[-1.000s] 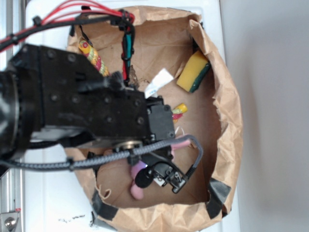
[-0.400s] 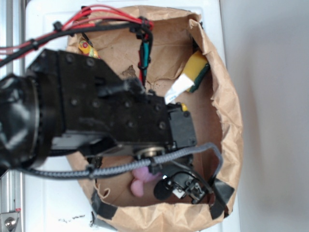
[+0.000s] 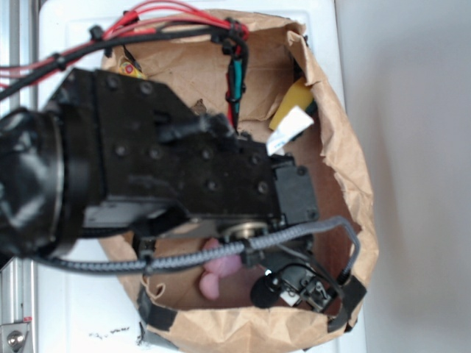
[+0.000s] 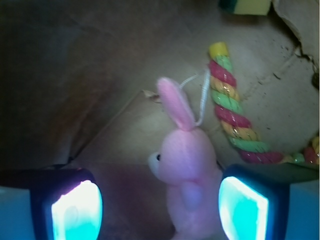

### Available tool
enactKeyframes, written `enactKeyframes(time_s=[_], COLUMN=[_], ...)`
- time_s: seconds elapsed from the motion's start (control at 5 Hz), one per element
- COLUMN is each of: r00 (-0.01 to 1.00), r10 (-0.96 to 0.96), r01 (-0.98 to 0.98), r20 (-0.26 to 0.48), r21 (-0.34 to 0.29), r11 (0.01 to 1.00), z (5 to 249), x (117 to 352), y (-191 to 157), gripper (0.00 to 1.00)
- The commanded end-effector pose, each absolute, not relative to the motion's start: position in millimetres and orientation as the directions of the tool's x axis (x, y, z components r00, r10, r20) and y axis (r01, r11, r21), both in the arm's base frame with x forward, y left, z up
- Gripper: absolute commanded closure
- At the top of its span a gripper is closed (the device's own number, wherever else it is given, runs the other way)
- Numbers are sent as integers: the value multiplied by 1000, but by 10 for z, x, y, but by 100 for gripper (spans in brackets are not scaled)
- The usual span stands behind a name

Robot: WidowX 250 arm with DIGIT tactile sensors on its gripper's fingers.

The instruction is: Grab the pink bunny.

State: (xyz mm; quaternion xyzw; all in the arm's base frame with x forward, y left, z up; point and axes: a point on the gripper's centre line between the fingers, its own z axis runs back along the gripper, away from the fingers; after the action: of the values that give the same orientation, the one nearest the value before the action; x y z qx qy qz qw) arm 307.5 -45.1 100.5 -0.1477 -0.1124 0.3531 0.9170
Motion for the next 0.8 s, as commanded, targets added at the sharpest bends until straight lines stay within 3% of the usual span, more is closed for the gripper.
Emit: enactKeyframes(time_s=[0.0,0.2,0.4,0.6], r00=[732,759,782,789], r10=[661,622,570,548], r01=[-599,-581,-539,-506], r20=[168,189,252,278], r21=[-303,-232,-188,-211], r11=[741,780,821,836], z=[985,895,980,1119], x=[3278,3197,3041,2915], y=[-293,-189,25,109], gripper=[0,0,0,0])
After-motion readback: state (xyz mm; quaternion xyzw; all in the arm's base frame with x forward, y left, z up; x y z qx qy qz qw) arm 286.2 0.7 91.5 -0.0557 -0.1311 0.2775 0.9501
